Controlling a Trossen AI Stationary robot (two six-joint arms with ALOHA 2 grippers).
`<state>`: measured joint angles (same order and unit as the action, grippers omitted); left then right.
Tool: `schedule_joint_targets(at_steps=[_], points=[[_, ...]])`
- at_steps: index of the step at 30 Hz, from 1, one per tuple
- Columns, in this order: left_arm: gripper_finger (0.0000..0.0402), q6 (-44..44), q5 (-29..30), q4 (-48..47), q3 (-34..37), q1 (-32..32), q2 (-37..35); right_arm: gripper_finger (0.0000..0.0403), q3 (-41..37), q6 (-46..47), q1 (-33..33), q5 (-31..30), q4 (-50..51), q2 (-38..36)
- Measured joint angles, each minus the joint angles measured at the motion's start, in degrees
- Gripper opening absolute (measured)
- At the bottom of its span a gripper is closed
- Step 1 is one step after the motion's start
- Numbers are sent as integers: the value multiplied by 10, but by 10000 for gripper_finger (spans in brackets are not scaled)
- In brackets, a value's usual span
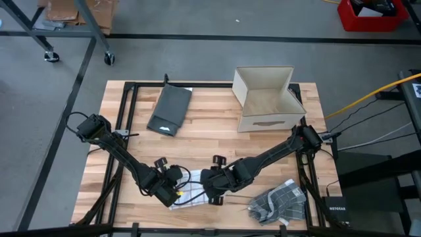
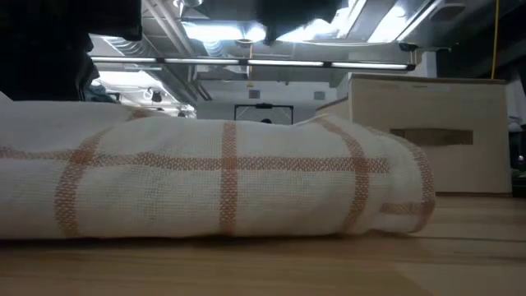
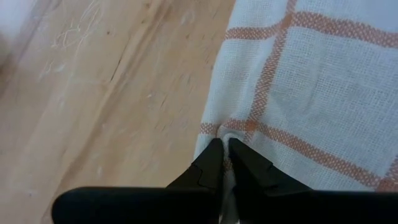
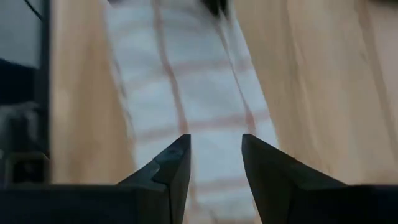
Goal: Fold towel
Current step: Fold the white kitchen towel
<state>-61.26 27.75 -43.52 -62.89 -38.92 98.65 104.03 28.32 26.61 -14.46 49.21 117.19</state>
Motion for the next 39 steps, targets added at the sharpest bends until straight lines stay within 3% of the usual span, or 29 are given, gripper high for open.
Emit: schedule_joint_targets(at_steps=[7,17,27,33,39], points=[[17,-10,0,2,0,1,0,145,-17,-44,-11,12,-156,30],[7,-34,-1,6,0,1,0,131,-17,-44,-24,43,-159,116],[4,-33,-1,-3,0,1,0,7,-17,-48,-31,45,-145,136],[7,-56,1,-89,-1,-1,0,29,-17,-47,-30,50,-134,147],[6,-103,30,-139,-1,-4,-5,21,-16,-46,-31,52,-140,157]])
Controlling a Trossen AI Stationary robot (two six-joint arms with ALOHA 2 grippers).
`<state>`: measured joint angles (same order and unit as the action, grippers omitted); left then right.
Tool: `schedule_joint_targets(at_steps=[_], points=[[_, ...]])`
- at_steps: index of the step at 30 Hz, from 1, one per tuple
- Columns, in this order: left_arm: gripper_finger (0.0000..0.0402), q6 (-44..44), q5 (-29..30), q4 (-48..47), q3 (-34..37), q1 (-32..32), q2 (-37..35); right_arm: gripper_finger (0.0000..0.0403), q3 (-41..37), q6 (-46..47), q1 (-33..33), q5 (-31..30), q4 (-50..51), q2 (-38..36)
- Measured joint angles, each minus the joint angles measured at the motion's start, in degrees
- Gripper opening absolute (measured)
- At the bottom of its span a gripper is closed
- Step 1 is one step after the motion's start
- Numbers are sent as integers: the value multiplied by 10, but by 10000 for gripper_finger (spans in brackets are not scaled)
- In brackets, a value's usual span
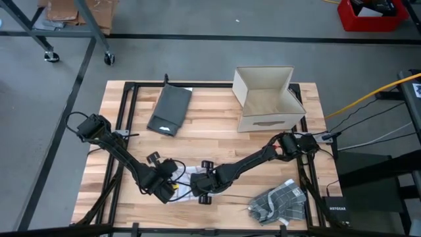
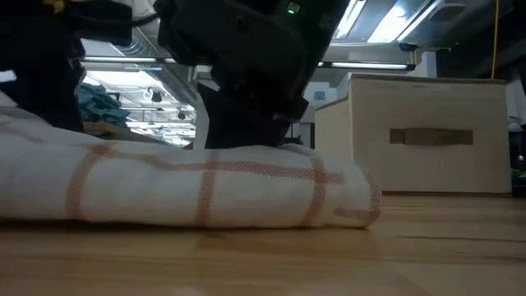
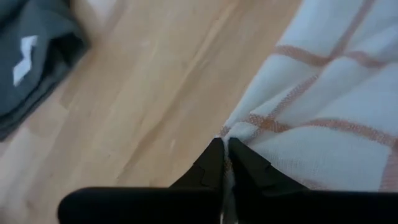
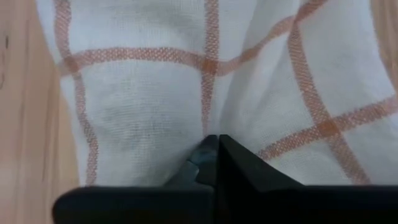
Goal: Fold towel
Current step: Fold the white kitchen towel
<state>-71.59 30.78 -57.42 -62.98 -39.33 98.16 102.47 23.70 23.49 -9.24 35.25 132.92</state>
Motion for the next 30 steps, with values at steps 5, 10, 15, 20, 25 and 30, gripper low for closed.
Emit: schedule_joint_targets(at_steps=[5,10,15,20,25,30], points=[[17,20,10,9,-7,-5,-12,5,0,0,1,2,0,3],[39,92,-36,9,-4,-11,-12,11,0,0,1,8,-15,4],[101,101,-52,-16,-2,-11,-11,24,-1,0,1,9,-21,5],[148,29,-62,-62,-2,-5,-11,23,-1,0,1,10,-21,5],[125,-80,-68,-155,-17,-4,-12,21,-1,0,1,9,-22,5],[83,-72,-64,-105,-45,-17,-13,21,0,0,2,-4,-22,5]])
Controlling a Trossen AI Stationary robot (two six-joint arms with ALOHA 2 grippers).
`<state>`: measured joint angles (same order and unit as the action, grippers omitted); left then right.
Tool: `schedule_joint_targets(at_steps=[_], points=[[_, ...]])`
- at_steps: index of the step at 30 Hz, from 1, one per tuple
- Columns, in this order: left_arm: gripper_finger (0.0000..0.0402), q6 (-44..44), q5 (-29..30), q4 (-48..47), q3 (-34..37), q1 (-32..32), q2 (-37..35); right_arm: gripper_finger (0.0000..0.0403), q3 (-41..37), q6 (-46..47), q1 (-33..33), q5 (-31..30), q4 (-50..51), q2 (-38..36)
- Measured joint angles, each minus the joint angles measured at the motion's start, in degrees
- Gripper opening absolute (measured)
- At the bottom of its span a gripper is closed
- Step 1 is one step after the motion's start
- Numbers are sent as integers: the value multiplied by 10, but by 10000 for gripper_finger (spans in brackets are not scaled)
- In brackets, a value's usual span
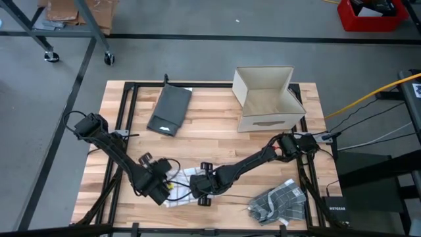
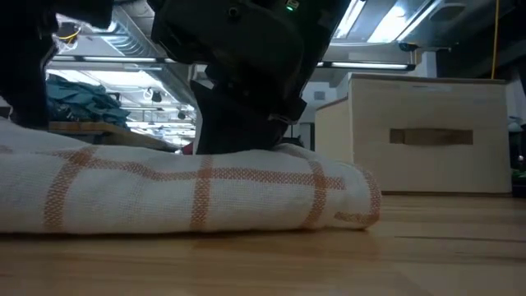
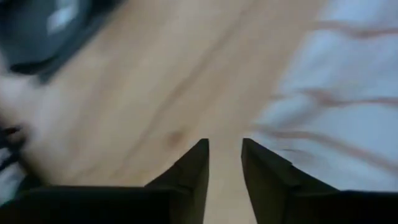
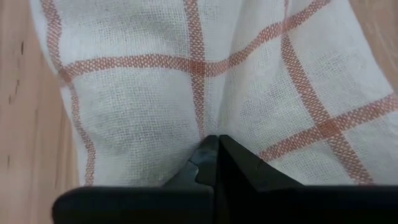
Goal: Fold towel
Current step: Fold the white kitchen towel
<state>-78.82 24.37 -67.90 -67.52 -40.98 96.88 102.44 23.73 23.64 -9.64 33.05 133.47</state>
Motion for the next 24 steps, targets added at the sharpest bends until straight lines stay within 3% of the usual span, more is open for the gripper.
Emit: schedule_joint_targets(at_steps=[11,17,24], points=[[7,100,3,185,-20,-16,1,21,68,-31,0,-23,6,4],[5,100,4,235,-6,-17,6,21,82,-32,-1,-66,28,3],[2,47,3,274,43,-22,11,21,82,4,-23,-78,145,2]])
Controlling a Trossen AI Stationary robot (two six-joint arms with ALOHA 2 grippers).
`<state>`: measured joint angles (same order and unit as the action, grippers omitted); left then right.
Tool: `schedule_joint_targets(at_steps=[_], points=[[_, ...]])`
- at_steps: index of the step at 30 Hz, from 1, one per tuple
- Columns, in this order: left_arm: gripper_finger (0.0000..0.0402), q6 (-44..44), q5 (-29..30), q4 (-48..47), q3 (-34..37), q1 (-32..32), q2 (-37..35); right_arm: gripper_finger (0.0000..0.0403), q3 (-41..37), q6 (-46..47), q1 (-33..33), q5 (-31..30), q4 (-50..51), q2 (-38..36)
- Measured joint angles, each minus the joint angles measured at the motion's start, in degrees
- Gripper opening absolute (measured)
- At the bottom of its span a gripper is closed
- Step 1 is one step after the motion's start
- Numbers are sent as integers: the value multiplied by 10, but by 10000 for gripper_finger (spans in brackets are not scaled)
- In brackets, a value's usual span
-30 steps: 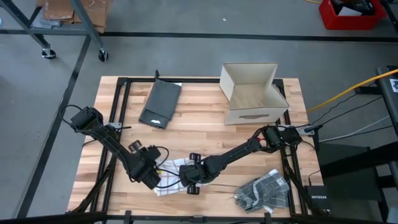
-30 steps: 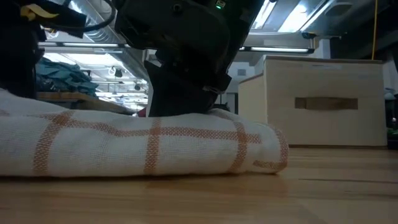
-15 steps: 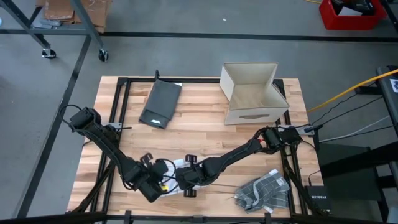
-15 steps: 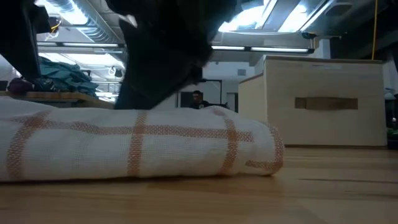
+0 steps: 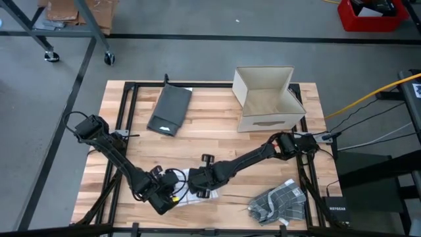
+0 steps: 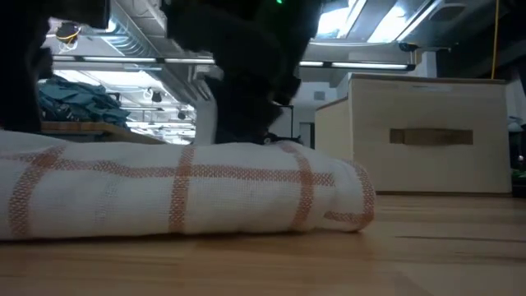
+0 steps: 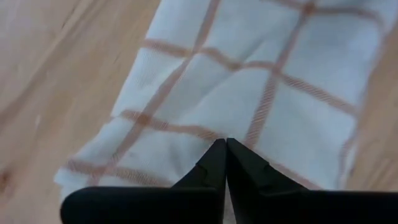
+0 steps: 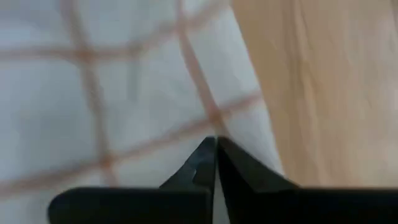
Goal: Fold towel
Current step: Fold the white kitchen towel
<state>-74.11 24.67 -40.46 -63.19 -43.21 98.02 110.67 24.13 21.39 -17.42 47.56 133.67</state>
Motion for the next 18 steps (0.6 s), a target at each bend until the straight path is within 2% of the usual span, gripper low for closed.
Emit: schedule_joint_targets(at_steps=[3,11,18], points=[[2,-35,0,11,20,-10,0,21,-1,11,-6,1,39,0],[2,-102,-12,51,68,-38,0,21,-41,12,-9,22,34,-2],[1,-123,-13,55,81,-46,-3,21,-36,13,-8,3,40,-2]])
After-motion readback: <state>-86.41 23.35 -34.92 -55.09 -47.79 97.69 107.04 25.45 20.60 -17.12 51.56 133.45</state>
